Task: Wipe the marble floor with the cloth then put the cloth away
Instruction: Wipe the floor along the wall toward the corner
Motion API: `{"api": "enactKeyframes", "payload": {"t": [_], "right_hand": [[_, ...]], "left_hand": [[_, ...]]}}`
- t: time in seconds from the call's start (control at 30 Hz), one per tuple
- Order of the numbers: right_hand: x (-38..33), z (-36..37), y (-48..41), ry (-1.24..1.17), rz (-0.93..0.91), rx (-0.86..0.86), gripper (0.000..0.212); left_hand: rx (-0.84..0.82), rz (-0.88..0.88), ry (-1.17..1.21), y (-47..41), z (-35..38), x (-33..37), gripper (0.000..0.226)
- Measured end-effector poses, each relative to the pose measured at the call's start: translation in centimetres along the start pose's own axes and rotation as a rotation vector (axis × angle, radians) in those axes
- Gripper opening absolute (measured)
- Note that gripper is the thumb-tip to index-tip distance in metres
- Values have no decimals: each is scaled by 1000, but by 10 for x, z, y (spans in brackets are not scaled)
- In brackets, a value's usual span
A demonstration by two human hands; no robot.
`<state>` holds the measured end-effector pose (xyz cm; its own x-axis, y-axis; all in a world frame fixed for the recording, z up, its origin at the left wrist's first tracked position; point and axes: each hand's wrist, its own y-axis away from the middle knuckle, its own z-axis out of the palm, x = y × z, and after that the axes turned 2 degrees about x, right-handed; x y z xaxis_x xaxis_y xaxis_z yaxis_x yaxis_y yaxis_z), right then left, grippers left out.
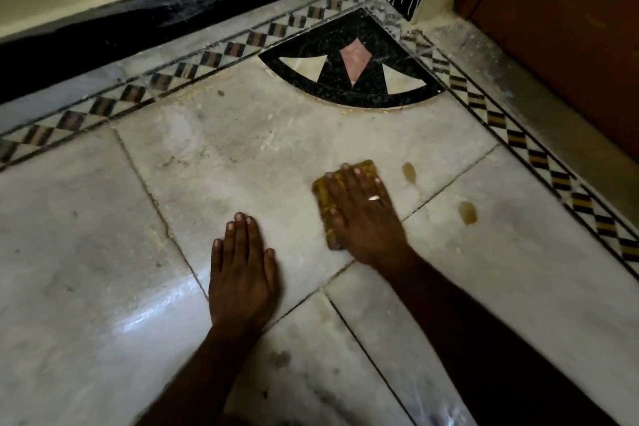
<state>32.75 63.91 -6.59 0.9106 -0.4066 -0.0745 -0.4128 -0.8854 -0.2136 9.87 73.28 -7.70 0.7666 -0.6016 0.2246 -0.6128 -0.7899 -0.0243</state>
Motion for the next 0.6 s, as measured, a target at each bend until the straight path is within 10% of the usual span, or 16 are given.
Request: {"api": "enactKeyframes", "payload": {"t": [0.2, 0.47, 0.6], "right_hand": [[-13, -27, 105, 79, 301, -73, 61], [-53, -22, 67, -119, -79, 41, 54], [10, -15, 56, -42, 45, 41, 55]], "left_hand": [[-5, 29, -17, 0, 0, 6, 67], [32, 327, -31, -1, 1, 10, 65], [-2, 292, -30, -2, -2, 15, 68]]}}
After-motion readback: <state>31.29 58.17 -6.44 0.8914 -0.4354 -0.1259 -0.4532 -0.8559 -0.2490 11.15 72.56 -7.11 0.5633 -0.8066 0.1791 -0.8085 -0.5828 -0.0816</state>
